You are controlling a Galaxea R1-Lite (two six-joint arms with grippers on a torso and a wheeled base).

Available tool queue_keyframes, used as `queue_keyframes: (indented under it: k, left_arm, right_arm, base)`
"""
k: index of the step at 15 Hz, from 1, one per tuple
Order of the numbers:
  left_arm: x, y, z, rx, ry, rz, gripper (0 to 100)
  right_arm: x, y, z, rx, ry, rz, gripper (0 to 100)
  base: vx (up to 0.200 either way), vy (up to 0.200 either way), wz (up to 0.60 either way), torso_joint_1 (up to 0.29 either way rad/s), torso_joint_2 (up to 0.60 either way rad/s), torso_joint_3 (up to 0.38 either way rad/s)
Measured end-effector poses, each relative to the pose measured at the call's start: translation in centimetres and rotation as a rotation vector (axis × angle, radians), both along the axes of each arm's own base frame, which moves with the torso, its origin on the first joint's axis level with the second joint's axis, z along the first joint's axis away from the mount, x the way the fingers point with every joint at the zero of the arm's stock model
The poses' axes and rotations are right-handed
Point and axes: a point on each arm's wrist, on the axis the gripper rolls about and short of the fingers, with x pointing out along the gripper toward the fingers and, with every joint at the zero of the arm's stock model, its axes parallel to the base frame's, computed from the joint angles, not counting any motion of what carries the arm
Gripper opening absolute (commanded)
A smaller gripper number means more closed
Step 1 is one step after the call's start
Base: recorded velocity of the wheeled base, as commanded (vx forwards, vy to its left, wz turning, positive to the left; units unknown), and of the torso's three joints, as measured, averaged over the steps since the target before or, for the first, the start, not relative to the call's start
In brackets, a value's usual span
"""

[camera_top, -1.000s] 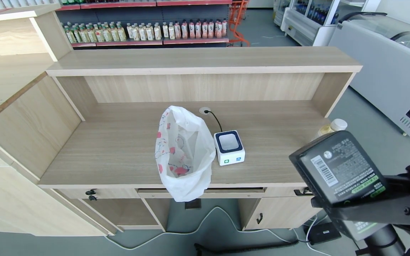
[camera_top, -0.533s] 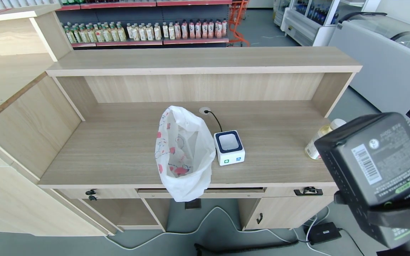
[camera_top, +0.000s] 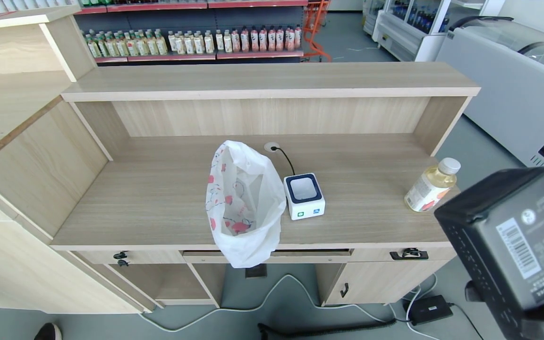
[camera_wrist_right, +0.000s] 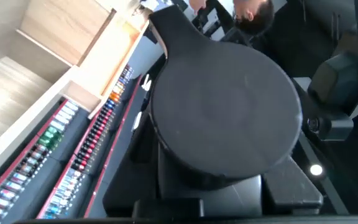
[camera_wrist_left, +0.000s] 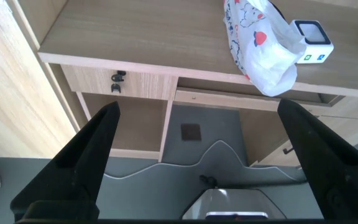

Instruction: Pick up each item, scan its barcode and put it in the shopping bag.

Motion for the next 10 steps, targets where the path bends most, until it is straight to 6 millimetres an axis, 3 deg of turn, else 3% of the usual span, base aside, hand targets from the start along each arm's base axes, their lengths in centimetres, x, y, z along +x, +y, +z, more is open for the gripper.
queue_keyframes:
  k: [10]
  left_arm:
    - [0.00, 0.00, 0.00, 0.000, 0.000, 0.000, 100]
  right_arm:
    - [-0.67, -0.55, 0.20, -0.007, 0.030, 0.014, 0]
  base:
    - [0.000, 0.000, 0.00, 0.000, 0.00, 0.000]
